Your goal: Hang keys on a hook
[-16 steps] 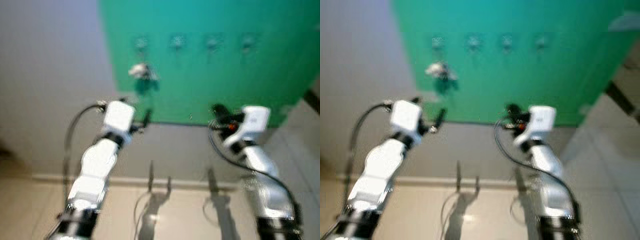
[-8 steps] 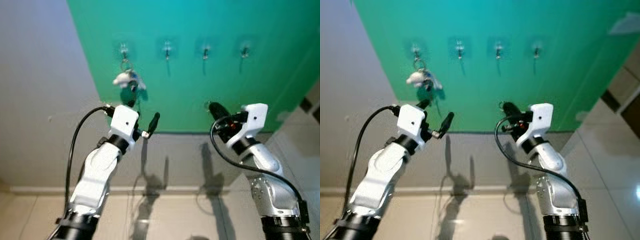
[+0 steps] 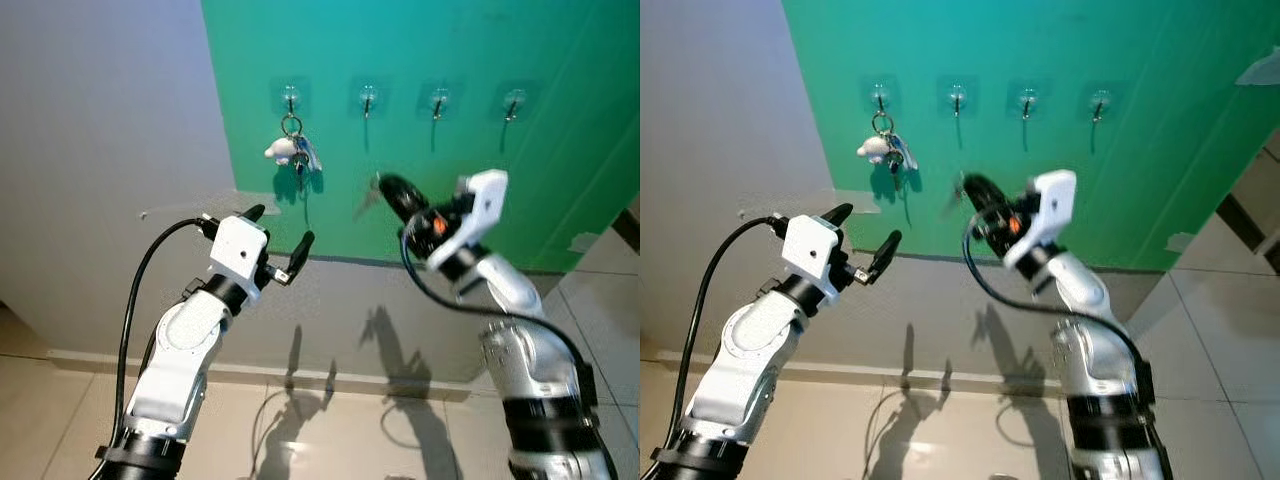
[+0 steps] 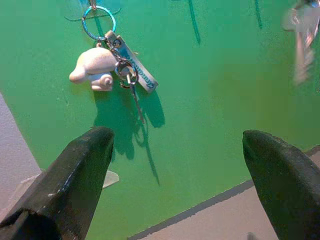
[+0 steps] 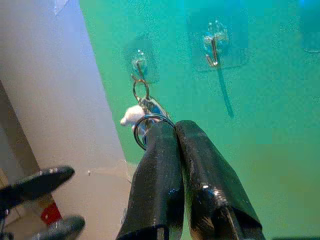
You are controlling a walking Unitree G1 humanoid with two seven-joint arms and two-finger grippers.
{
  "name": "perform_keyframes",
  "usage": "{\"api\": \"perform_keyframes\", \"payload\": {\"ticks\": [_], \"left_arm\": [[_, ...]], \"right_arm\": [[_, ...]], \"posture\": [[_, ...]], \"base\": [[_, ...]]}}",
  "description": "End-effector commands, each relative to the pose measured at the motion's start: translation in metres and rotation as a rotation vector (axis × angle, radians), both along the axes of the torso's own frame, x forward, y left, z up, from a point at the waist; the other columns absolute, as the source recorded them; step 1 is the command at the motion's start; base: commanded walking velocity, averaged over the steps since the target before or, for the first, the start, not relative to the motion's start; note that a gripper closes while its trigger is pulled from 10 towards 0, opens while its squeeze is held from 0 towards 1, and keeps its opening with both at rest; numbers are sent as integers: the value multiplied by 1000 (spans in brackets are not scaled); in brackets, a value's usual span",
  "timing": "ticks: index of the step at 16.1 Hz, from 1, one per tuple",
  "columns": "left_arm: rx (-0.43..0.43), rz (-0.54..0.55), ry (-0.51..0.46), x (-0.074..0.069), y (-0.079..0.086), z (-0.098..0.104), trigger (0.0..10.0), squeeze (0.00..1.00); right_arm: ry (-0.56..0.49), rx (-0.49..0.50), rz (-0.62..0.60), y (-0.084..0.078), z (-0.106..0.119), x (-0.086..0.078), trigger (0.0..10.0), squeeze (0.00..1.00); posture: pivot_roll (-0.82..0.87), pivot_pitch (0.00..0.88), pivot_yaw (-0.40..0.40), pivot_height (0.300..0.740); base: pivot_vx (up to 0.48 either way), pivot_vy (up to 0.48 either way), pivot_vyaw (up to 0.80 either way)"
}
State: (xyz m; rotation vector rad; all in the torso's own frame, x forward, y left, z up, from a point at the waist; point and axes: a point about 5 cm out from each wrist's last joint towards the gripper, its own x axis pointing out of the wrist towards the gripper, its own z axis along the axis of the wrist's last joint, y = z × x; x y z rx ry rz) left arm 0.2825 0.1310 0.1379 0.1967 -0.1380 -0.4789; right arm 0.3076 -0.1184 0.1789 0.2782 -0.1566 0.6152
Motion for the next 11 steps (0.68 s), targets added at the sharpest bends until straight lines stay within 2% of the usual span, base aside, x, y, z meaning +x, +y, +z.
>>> {"api": "perform_keyframes", "payload": {"ticks": [1, 3, 6, 10, 11], "left_arm": [[11, -21, -27, 5, -4, 7, 10000, 0], [9, -31, -34, 7, -4, 10, 10000, 0], [11, -48, -36, 7, -5, 12, 10000, 0], [12, -51, -40, 8, -6, 13, 10000, 0], [7, -64, -41, 7, -8, 14, 10000, 0]], "right_arm": [[-5, 9, 5, 6, 5, 8, 10000, 0], [-14, 12, 16, 13, 11, 15, 10000, 0], [-50, 12, -5, 26, 26, 33, 10000, 0], [-74, 45, -25, 28, 38, 42, 10000, 0], [-90, 68, -63, 26, 42, 48, 10000, 0]], "posture": [[-58, 0, -8, 740], [-55, 0, -6, 740], [-46, 0, -3, 740], [-42, 0, -5, 740], [-42, 0, -4, 740]], "base": [[0, 0, 0], [0, 0, 0], [0, 0, 0], [0, 0, 0], [0, 0, 0]]}}
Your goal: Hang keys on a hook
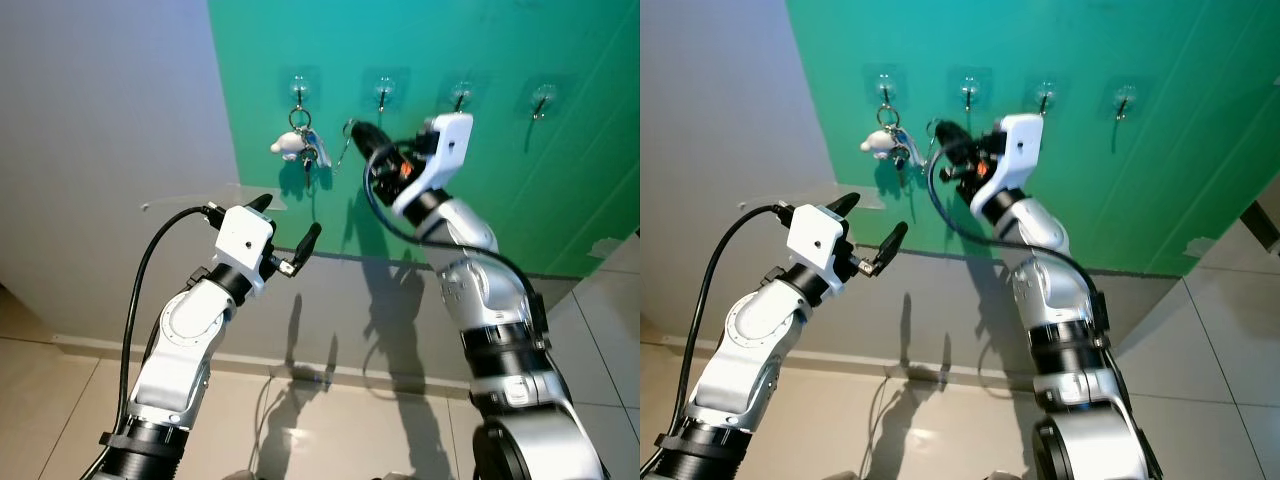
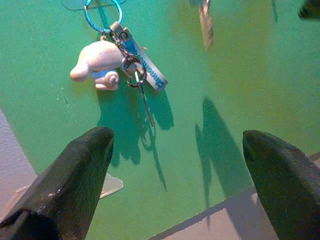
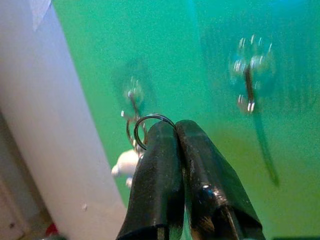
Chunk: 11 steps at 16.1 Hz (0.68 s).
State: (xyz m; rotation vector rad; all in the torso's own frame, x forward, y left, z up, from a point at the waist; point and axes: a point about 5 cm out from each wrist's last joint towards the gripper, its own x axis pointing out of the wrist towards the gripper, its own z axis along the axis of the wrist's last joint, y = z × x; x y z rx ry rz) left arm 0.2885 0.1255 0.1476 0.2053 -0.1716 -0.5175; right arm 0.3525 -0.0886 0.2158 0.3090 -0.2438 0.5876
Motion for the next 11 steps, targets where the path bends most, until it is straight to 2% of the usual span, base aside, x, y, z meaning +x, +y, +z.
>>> {"api": "perform_keyframes", "payload": {"ticks": [1, 6, 11], "left_arm": [[2, -26, -11, 1, -3, 5, 10000, 0], [-5, -47, -7, 2, -7, 5, 10000, 0], [-13, -60, -1, 2, -10, 4, 10000, 0]], "right_arm": [[-23, 16, -38, -4, 6, 4, 10000, 0], [-32, 59, -84, -13, 12, 7, 10000, 0], [20, 33, -122, -17, 5, 13, 10000, 0]], "posture": [[-42, 0, -4, 740], [-58, 0, 8, 740], [-60, 0, 7, 740]], "base": [[0, 0, 0], [0, 0, 0], [0, 0, 0]]}}
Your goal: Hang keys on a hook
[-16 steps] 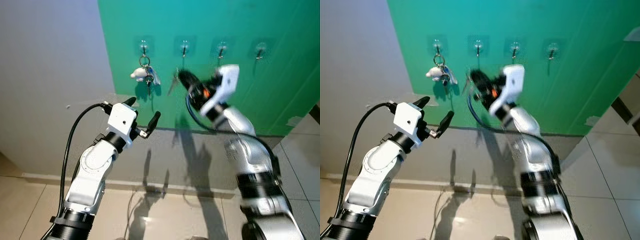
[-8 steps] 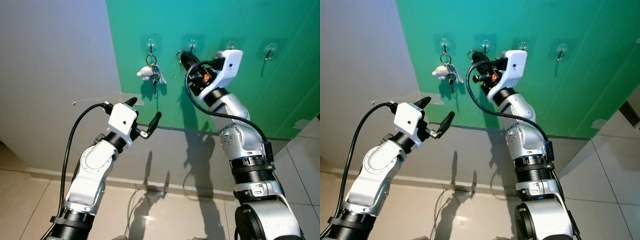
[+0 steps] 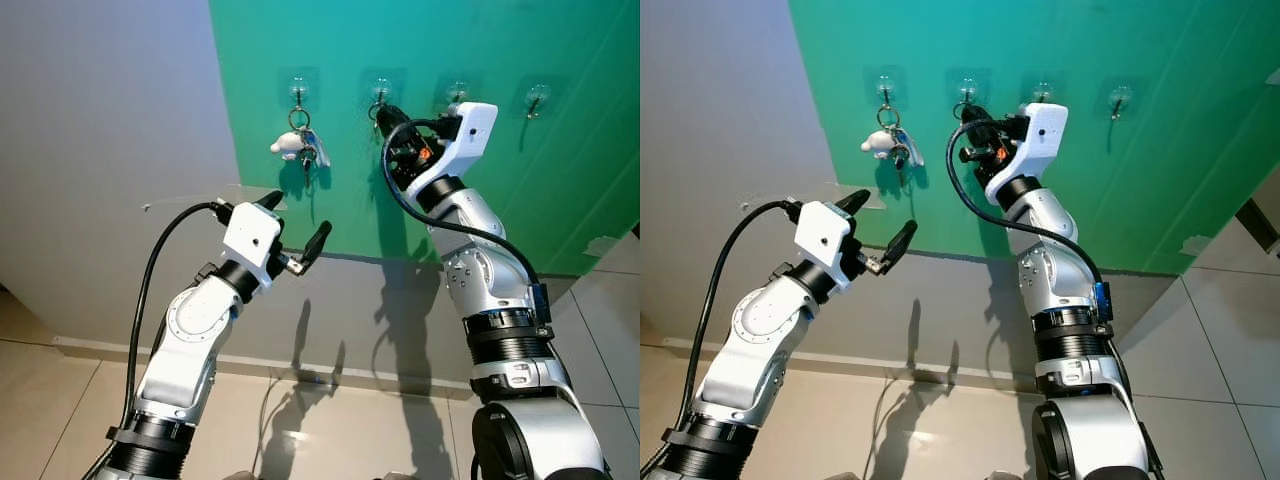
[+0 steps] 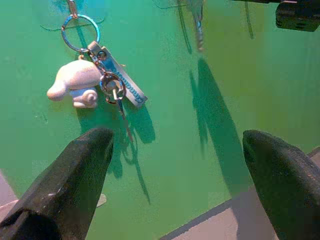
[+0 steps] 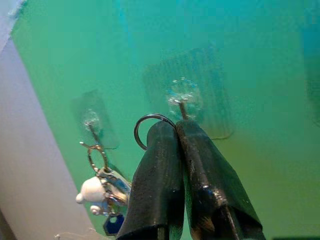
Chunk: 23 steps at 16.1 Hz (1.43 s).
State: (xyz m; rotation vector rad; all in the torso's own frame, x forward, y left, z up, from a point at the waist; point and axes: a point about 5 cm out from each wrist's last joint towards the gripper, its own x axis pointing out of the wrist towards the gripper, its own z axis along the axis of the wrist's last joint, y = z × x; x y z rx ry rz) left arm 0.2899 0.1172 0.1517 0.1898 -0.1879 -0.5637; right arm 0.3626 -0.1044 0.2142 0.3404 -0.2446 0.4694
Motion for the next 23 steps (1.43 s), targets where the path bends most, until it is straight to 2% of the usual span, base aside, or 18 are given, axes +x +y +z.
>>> {"api": "perform_keyframes", "payload": {"ticks": [1, 7, 10, 15, 18, 23], "left_arm": [[3, -13, 7, 1, -1, 0, 10000, 0], [11, -21, 11, 1, -2, -1, 10000, 0], [12, -23, 12, 0, -1, -2, 10000, 0], [14, -29, 13, -1, -1, -2, 10000, 0], [14, -34, 13, -1, -2, -2, 10000, 0], [14, -36, 13, -1, -2, -2, 10000, 0]], "right_arm": [[7, -14, -13, -1, 4, 4, 10000, 0], [71, -78, -18, 0, -9, 6, 10000, 0], [69, -74, -23, -1, -10, 5, 10000, 0], [-48, 14, 46, 1, 9, -3, 10000, 0], [-49, 29, 38, 1, 12, -1, 10000, 0], [5, 13, -8, -1, 6, 6, 10000, 0]], "posture": [[-59, 0, 8, 740], [-59, 0, 11, 740], [-63, 0, 14, 740], [-61, 0, 17, 740], [-59, 0, 17, 740], [-56, 0, 18, 740]], "base": [[0, 0, 0], [0, 0, 0], [0, 0, 0], [0, 0, 0], [0, 0, 0], [0, 0, 0]]}}
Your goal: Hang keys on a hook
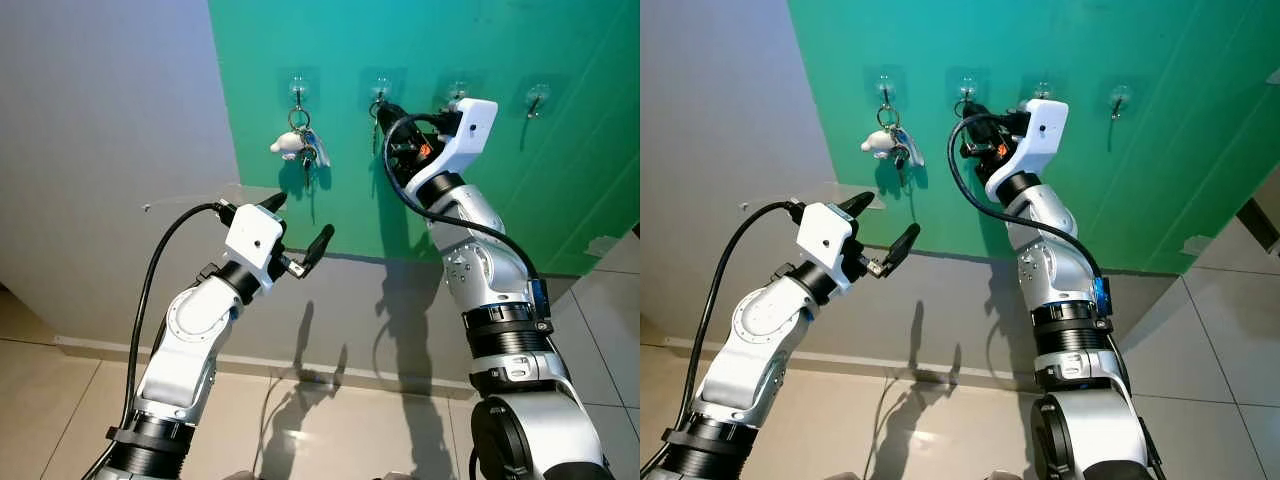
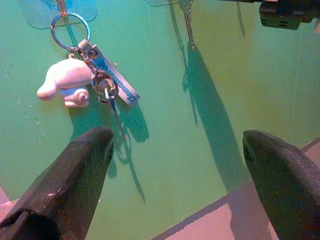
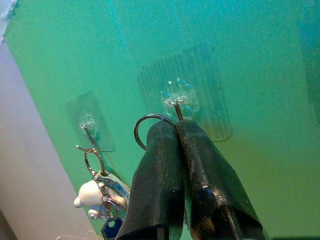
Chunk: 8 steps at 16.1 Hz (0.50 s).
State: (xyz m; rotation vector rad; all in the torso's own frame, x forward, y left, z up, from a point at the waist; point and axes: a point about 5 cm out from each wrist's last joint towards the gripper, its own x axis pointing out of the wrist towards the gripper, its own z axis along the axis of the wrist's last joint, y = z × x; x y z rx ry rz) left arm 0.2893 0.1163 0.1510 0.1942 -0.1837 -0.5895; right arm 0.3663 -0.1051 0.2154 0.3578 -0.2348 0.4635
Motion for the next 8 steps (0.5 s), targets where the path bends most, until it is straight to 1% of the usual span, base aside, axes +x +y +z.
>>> {"api": "perform_keyframes", "payload": {"ticks": [1, 8], "left_arm": [[6, -10, 8, 0, -1, -1, 10000, 0], [5, -12, 8, 1, -1, -1, 10000, 0]], "right_arm": [[-7, 5, -10, -1, 5, 3, 10000, 0], [38, -17, -36, 3, 1, 11, 10000, 0]], "posture": [[-57, 0, 19, 740], [-57, 0, 21, 740]], "base": [[0, 0, 0], [0, 0, 0]]}}
